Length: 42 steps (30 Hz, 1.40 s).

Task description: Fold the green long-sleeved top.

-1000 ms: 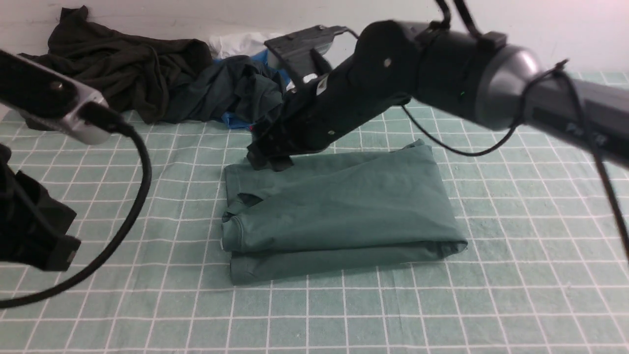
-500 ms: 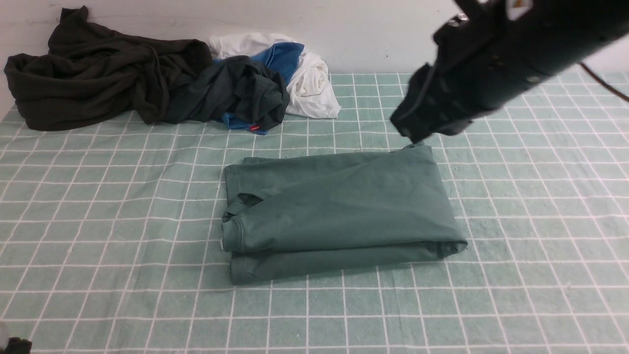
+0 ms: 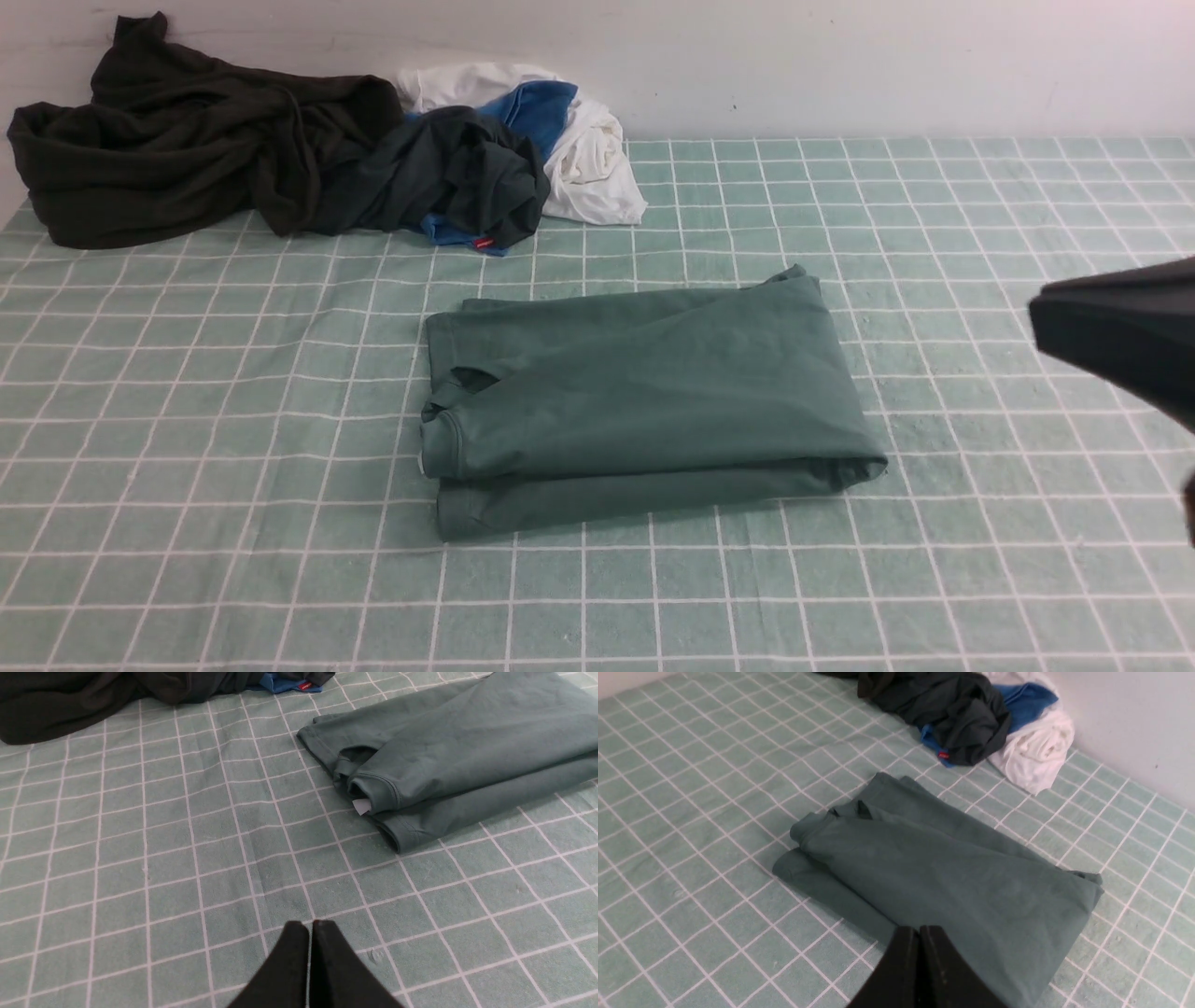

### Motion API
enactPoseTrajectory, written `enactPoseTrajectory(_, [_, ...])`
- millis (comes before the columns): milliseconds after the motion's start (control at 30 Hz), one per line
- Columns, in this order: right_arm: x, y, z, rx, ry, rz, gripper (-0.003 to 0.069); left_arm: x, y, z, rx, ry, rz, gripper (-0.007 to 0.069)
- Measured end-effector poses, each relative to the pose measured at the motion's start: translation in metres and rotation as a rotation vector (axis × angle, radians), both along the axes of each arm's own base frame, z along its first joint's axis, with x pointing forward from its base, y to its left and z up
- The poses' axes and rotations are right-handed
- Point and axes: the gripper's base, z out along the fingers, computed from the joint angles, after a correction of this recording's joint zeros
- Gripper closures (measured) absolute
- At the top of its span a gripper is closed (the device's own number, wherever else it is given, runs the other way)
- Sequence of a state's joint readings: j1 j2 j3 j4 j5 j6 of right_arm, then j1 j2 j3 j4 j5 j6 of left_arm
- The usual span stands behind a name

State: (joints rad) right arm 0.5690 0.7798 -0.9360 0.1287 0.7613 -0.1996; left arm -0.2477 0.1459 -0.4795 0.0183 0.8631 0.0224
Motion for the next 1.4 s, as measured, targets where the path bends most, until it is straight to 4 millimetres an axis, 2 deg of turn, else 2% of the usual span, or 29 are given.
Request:
enactPoseTrajectory(100, [-0.015, -0.01, 0.001, 0.027, -0.042, -0.001, 0.0673, 0.0, 0.0, 0.0, -0.001, 0.0, 0.0, 0.0627])
enactPoseTrajectory(233, [-0.022, -0.014, 0.001, 0.025, -0.04, 0.002, 0.0673, 0.0, 0.0, 0.0, -0.001, 0.0, 0.0, 0.0627])
enactPoseTrajectory(600, [-0.024, -0.015, -0.004, -0.006, 0.007, 0.007, 0.0673, 0.0, 0.0, 0.0, 0.0, 0.0, 0.001, 0.0627])
enactPoseTrajectory(733, [-0.025, -0.012, -0.009, 0.047, 0.036, 0.01, 0.0673, 0.0, 0.0, 0.0, 0.0, 0.0, 0.001, 0.0627])
enactPoseTrajectory(867, [-0.026, -0.016, -0.036, 0.155, -0.065, -0.035, 0.0673, 0.0, 0.0, 0.0, 0.0, 0.0, 0.001, 0.0627])
enactPoseTrajectory(1033, [-0.038, -0.043, -0.098, 0.225, -0.239, -0.192, 0.0673, 0.0, 0.0, 0.0, 0.0, 0.0, 0.001, 0.0627])
enactPoseTrajectory(1067, [-0.038, -0.044, -0.101, 0.224, -0.242, -0.201, 0.0673, 0.0, 0.0, 0.0, 0.0, 0.0, 0.001, 0.0627])
enactPoseTrajectory(1100, [-0.044, -0.054, -0.121, 0.248, -0.252, -0.286, 0.0673, 0.0, 0.0, 0.0, 0.0, 0.0, 0.001, 0.0627])
enactPoseTrajectory(1200, [-0.054, -0.07, -0.154, 0.305, -0.254, -0.459, 0.0673, 0.0, 0.0, 0.0, 0.0, 0.0, 0.001, 0.0627])
enactPoseTrajectory(1400, [-0.064, -0.084, -0.195, 0.338, -0.283, -0.681, 0.0673, 0.0, 0.0, 0.0, 0.0, 0.0, 0.001, 0.0627])
